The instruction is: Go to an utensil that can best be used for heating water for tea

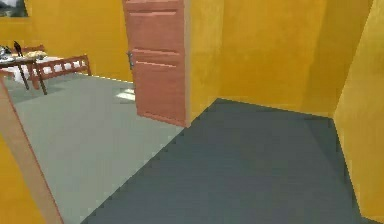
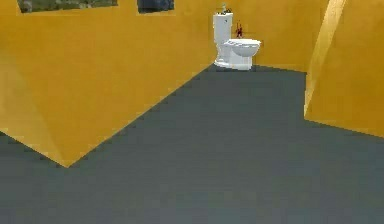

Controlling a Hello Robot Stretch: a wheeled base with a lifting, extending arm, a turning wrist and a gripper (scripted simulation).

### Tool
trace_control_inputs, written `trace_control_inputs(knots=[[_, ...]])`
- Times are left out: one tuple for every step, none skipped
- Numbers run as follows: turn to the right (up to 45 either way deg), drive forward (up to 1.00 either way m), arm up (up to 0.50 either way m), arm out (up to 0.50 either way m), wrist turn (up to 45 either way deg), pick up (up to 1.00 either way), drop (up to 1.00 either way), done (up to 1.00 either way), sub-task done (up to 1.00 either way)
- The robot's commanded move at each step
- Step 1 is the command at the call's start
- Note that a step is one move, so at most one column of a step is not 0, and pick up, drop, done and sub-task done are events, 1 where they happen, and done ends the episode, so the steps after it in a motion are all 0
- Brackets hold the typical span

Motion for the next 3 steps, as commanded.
trace_control_inputs(knots=[[18.0,0.0,0.0,0.0,0.0,0.0,0.0,0.0,0.0],[0.0,0.1,0.0,0.0,0.0,0.0,0.0,0.0,0.0],[-39.0,0.0,0.0,0.0,0.0,0.0,0.0,0.0,0.0]])
